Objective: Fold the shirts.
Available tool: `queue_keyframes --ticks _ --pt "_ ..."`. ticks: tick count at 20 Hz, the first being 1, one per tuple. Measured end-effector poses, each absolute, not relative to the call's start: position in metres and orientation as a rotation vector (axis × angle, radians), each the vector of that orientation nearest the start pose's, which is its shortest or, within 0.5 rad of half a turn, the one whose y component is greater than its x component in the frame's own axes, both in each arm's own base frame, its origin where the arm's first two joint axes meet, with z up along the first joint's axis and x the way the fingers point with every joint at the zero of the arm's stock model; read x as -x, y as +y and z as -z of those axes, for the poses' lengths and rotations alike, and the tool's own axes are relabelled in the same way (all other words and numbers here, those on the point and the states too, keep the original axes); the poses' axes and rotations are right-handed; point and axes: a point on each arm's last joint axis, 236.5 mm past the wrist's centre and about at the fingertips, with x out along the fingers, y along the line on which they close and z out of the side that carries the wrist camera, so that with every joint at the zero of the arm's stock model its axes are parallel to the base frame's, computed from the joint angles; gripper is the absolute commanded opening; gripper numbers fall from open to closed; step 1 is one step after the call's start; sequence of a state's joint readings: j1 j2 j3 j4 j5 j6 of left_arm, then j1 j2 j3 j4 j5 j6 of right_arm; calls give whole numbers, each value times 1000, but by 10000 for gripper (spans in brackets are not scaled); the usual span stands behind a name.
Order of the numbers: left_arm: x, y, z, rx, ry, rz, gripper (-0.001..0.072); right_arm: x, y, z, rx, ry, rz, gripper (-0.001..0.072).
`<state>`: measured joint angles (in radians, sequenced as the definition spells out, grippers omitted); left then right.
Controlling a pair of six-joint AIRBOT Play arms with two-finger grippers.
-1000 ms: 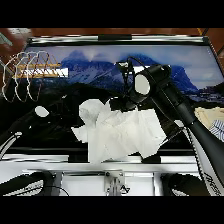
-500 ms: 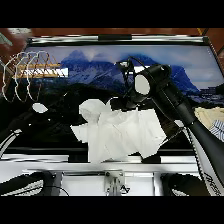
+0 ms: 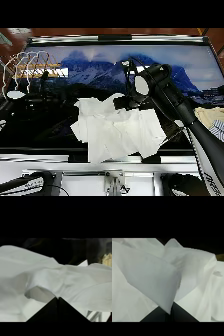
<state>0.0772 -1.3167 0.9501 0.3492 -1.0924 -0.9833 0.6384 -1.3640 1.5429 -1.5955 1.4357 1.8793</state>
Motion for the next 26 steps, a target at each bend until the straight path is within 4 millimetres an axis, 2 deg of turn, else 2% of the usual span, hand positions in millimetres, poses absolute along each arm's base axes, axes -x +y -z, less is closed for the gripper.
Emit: queue_keyframes --ticks 4,6,9,12,13,14,16,19,21,23,26 --pt "-408 -167 -90 898 905 763 46 -333 245 -99 138 1234 -367 75" --pt "-413 -164 -120 927 831 822 45 -328 255 -114 118 1215 -427 75" --pt "-417 -148 -191 898 666 907 44 -317 259 -157 97 1155 -500 75" --pt "-407 -125 -260 804 533 915 44 -300 252 -213 61 1057 -549 76" --pt "-400 -121 -270 764 534 901 45 -294 249 -229 35 1030 -555 75" --pt "-391 -119 -272 715 563 876 45 -287 246 -240 15 1019 -558 75" --pt "-371 -117 -259 619 668 821 45 -270 244 -250 -19 1034 -581 75" --pt "-340 -110 -223 489 857 724 45 -248 242 -244 -15 1126 -601 75" --pt "-318 -104 -195 446 984 681 45 -243 234 -227 23 1205 -566 75" --pt "-296 -101 -162 448 1117 662 45 -239 228 -201 74 1296 -537 74" --pt "-260 -103 -105 511 1324 654 45 -225 233 -160 146 1440 -587 74"
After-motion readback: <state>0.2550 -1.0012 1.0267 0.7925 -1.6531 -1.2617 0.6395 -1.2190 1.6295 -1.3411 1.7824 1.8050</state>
